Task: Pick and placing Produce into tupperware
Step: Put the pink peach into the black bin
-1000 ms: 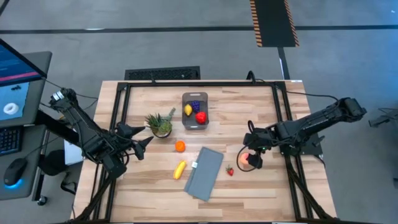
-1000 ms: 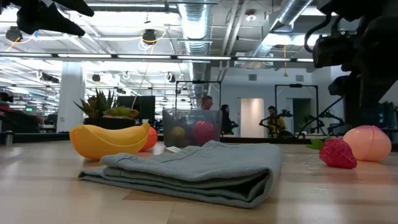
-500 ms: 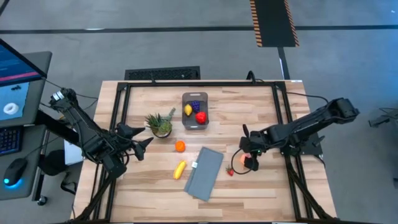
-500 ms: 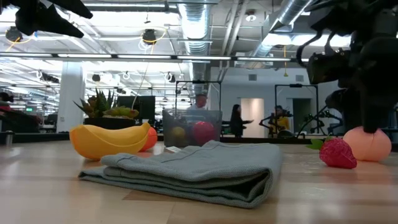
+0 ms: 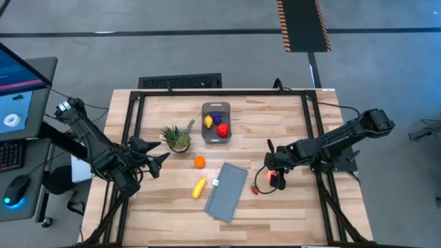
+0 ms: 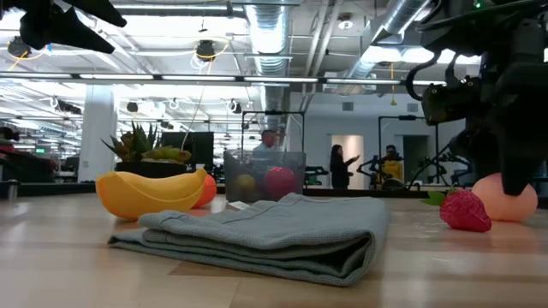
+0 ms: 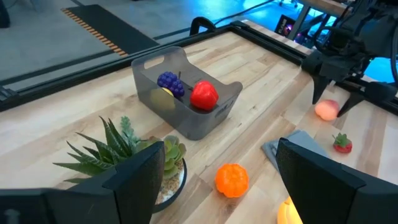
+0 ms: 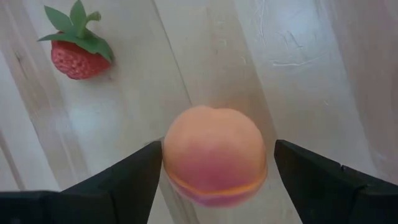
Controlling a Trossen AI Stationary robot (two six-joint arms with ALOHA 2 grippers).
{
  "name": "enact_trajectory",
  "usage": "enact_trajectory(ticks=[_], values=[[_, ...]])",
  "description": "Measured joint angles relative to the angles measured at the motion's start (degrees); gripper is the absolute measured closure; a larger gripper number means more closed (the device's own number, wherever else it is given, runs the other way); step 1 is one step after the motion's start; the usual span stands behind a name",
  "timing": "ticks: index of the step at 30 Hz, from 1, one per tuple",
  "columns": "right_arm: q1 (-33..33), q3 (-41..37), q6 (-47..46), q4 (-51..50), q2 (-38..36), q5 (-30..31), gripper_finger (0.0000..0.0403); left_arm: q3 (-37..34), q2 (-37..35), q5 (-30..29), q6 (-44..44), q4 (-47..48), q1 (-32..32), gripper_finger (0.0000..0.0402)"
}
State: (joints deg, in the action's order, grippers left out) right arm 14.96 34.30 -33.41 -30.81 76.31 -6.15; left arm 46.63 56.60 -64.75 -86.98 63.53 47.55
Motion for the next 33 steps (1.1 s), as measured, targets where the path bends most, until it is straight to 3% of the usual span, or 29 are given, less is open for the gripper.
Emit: enact_trajectory(ticks=[33], values=[[0.0,0.0,-0.1,0.0,0.0,-1.3,0.0102,0.0,0.0,-0.1,0.0,0.0,0.0,0.0107]])
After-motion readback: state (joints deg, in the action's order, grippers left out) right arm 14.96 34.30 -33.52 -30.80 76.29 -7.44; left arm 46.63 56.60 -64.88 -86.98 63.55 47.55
